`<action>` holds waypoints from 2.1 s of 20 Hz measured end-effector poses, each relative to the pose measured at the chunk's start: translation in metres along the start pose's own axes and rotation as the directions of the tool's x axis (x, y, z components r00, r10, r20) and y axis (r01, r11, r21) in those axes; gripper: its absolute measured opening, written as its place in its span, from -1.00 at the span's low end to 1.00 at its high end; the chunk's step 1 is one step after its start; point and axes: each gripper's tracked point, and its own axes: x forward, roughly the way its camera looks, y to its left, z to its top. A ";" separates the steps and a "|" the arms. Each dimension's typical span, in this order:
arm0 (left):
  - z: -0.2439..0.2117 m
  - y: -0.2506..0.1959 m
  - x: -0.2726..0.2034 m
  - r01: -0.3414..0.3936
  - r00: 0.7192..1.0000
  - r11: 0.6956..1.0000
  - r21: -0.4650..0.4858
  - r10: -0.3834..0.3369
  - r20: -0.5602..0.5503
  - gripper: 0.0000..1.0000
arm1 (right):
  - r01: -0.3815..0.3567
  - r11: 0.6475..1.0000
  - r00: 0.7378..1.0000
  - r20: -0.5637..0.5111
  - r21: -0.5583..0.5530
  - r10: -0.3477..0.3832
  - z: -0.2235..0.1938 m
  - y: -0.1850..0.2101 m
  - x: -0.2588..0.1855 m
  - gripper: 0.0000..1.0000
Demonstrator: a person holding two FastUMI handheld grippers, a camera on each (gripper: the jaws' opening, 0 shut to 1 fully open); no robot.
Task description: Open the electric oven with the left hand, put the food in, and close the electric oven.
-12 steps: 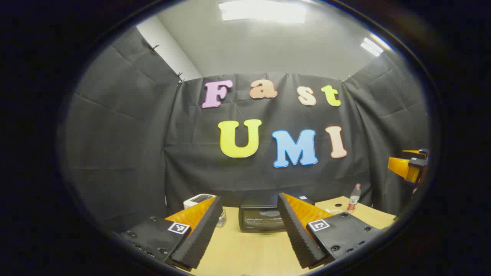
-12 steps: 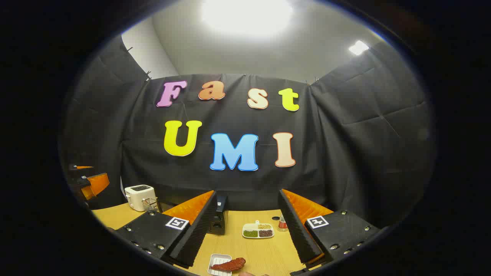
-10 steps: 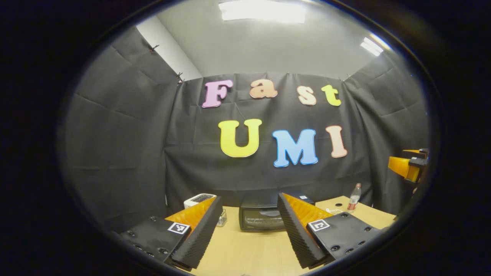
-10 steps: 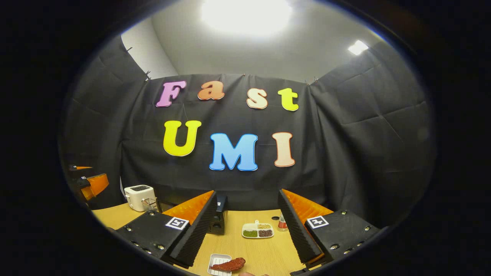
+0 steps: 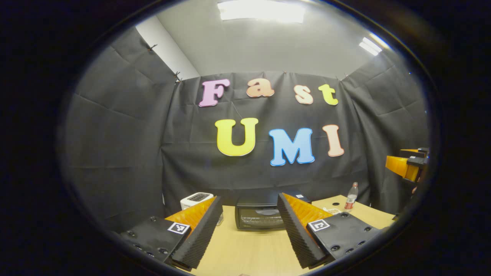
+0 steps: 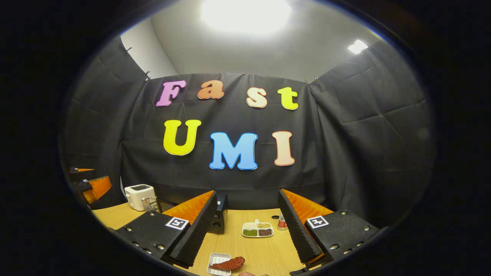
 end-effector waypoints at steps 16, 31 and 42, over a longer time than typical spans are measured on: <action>0.008 -0.037 0.006 -0.025 0.999 1.000 -0.001 0.025 0.019 0.93 | -0.065 0.998 0.998 0.010 -0.011 0.065 -0.013 -0.022 0.003 0.92; -0.010 -0.065 0.112 0.021 0.999 1.000 0.005 -0.021 0.031 1.00 | -0.016 1.000 1.000 -0.010 0.021 0.017 -0.022 -0.049 0.023 0.92; -0.088 -0.077 0.235 0.120 0.991 0.993 -0.015 -0.121 -0.060 0.92 | 0.146 0.989 0.989 -0.033 -0.011 -0.147 -0.024 -0.046 0.043 0.92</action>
